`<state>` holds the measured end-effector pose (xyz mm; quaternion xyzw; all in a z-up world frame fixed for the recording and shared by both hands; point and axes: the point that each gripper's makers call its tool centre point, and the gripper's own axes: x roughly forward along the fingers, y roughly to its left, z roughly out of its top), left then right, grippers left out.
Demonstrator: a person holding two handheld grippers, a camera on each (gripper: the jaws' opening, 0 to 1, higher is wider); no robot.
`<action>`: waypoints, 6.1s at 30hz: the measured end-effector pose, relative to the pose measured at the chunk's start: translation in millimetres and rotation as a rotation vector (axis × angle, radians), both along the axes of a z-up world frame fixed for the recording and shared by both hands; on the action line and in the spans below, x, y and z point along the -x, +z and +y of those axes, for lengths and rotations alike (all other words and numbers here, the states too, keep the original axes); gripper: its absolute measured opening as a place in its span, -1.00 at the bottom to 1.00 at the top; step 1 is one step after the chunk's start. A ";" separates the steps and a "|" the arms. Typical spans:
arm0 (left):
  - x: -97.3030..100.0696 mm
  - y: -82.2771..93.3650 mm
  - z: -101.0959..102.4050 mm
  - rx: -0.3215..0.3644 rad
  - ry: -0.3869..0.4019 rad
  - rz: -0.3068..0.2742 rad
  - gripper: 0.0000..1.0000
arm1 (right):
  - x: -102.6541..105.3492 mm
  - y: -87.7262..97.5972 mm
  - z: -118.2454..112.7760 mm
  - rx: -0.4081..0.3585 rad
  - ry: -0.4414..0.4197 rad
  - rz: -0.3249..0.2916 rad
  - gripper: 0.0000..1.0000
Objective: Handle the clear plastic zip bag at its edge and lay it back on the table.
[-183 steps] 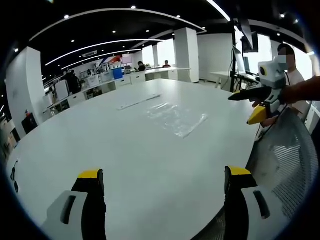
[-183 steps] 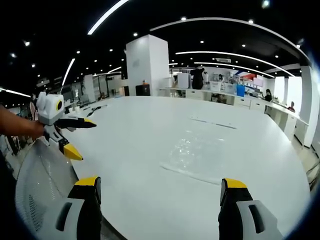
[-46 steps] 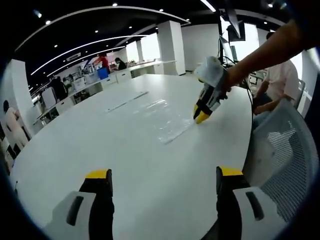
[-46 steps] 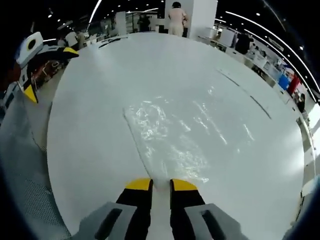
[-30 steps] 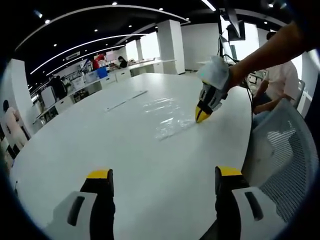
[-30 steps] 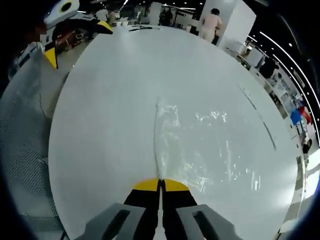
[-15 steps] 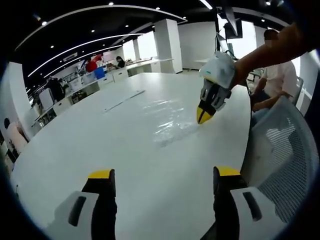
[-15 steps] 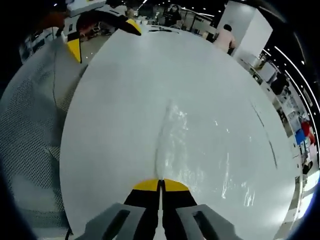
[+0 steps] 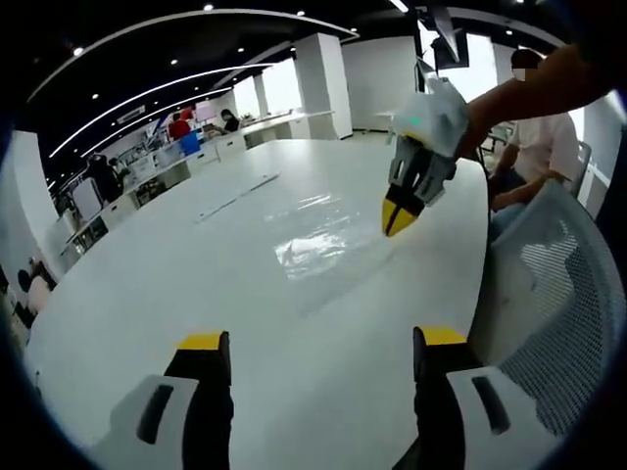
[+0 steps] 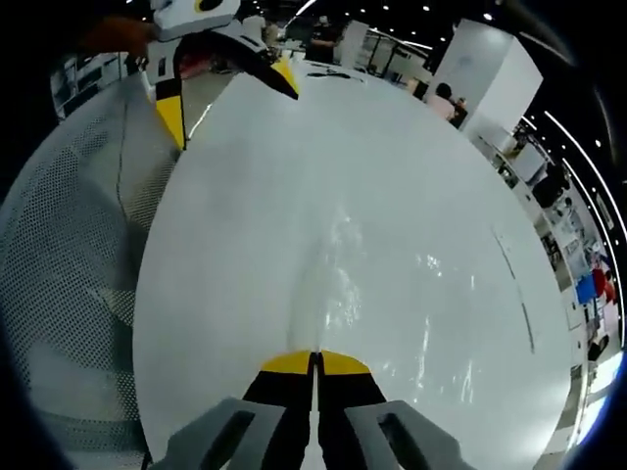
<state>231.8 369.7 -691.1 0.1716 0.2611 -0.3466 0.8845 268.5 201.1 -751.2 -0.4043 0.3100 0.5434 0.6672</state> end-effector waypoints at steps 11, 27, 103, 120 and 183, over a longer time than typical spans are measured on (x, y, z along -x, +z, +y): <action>4.8 4.8 -6.4 -0.020 -0.017 -0.010 0.47 | 6.6 16.0 5.6 -0.021 0.022 -0.020 -1.00; 5.7 5.4 -17.2 -0.030 -0.063 -0.016 0.37 | 27.9 36.4 12.6 -0.003 0.114 -0.050 -1.00; 18.8 -1.6 -49.0 -0.266 -0.425 -0.114 -1.00 | 57.0 65.1 57.3 -0.105 0.177 -0.036 -0.68; 21.0 0.8 -57.3 -0.256 -0.441 -0.101 -1.00 | 63.2 70.3 87.1 -0.151 0.210 -0.028 -0.68; 22.4 -13.4 -66.4 -0.245 -0.471 -0.036 -1.00 | 70.5 48.5 114.3 -0.119 0.183 0.059 -1.00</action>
